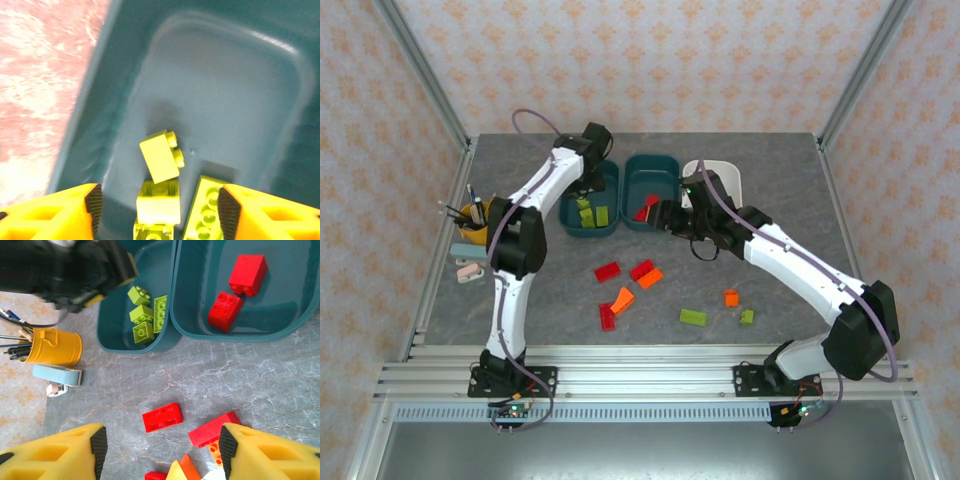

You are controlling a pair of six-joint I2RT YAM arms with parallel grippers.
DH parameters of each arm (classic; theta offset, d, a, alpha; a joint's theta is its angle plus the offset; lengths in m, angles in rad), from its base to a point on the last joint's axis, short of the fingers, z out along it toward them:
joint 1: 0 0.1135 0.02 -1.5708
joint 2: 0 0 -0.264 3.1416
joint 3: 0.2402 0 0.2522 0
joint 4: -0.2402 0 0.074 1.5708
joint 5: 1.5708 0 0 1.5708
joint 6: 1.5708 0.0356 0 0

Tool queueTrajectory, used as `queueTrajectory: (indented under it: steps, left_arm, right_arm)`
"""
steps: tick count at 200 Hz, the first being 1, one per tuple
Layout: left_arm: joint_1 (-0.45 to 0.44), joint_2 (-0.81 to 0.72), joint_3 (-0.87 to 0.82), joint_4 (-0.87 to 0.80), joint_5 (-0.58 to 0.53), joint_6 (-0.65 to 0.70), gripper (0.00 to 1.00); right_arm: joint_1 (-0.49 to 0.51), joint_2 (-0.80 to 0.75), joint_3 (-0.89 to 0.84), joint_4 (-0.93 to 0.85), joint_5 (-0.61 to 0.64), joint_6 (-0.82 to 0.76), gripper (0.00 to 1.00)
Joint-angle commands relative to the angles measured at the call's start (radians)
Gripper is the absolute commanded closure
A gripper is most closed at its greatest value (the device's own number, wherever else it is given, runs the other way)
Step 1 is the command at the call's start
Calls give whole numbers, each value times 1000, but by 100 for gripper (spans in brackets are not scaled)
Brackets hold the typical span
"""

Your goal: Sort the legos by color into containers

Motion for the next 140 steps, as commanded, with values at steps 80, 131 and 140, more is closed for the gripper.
queueTrajectory:
  steps: [80, 131, 140]
  left_arm:
    - [-177, -849, -749, 221, 101, 35, 23]
    - [-232, -1243, -1062, 171, 139, -67, 14]
    - [-234, -1306, -1093, 154, 154, -66, 11]
  right_arm:
    - [207, 198, 141, -285, 124, 370, 41]
    - [321, 299, 155, -295, 127, 611, 41]
    - [345, 312, 146, -278, 139, 651, 40]
